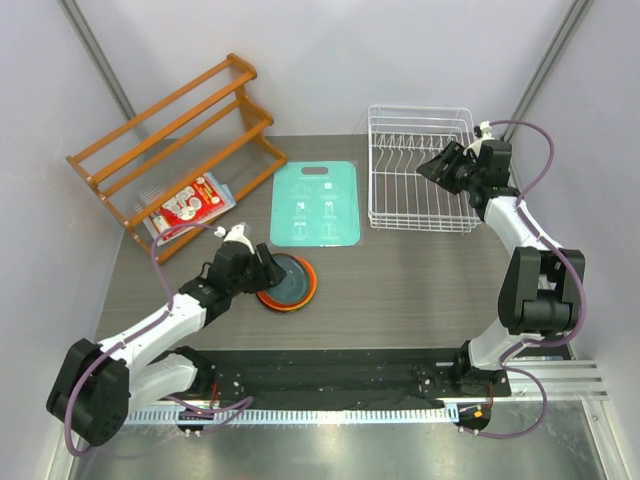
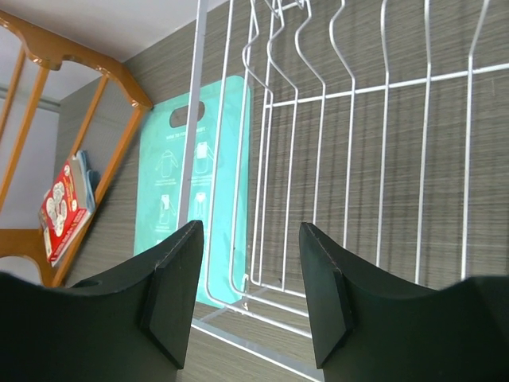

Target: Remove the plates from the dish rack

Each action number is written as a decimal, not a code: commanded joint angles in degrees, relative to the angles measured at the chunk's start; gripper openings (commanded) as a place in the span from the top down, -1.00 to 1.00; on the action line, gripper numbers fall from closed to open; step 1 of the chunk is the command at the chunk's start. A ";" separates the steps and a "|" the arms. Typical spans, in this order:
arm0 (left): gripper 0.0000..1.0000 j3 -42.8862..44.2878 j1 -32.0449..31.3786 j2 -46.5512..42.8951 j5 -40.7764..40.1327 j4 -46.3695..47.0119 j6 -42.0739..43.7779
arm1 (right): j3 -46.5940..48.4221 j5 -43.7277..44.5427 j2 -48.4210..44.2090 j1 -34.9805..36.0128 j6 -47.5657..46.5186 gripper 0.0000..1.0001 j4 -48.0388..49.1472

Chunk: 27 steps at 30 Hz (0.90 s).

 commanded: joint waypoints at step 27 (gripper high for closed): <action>-0.99 17.29 -0.19 -5.67 -27.31 -10.95 18.48 | -14.94 28.06 -17.22 7.91 -17.94 -0.99 2.47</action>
